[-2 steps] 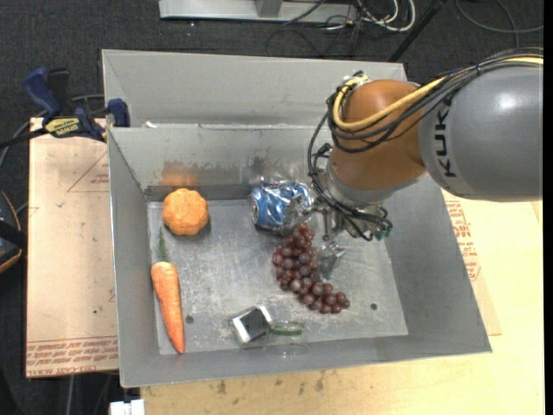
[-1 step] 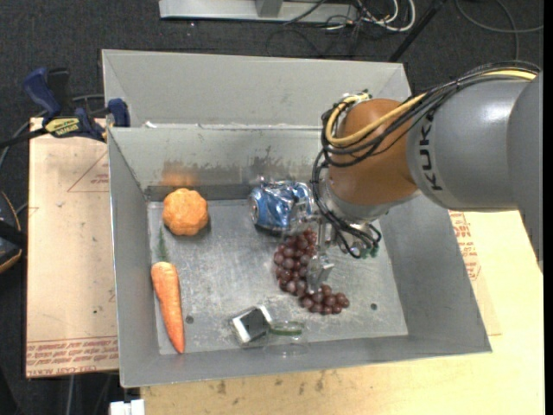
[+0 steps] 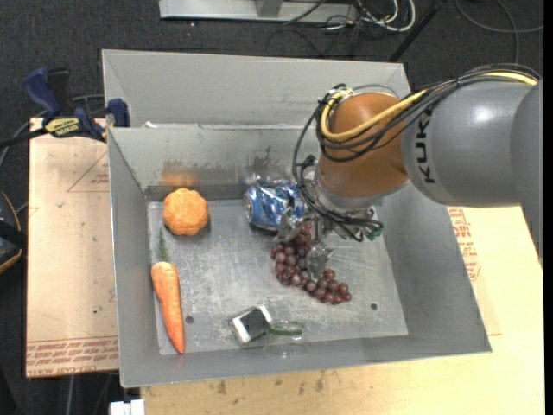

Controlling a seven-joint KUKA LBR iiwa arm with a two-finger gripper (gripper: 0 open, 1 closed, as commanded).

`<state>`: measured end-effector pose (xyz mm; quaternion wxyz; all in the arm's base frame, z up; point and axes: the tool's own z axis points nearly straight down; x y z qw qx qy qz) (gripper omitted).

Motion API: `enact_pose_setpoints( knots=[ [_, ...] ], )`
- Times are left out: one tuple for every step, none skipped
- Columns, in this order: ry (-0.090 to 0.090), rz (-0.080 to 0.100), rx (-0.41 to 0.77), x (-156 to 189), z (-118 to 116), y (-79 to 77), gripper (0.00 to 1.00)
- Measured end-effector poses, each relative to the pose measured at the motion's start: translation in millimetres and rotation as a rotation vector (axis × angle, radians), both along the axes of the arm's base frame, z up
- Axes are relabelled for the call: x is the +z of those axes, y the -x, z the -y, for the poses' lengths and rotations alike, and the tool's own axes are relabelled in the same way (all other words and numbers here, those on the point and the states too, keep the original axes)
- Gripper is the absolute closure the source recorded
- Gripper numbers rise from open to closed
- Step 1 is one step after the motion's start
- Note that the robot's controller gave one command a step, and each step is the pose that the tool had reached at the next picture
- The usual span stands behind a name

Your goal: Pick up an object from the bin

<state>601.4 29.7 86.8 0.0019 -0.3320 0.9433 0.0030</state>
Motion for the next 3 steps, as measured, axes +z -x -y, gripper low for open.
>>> enact_pose_setpoints(
  knots=[
    [-0.001,0.001,0.114,-1.4,-0.8,-2.8,1.00],
    [-0.002,0.002,0.210,-0.2,-1.8,-3.4,1.00],
    [0.001,0.005,0.242,6.3,-1.1,-2.3,1.00]
  ],
)
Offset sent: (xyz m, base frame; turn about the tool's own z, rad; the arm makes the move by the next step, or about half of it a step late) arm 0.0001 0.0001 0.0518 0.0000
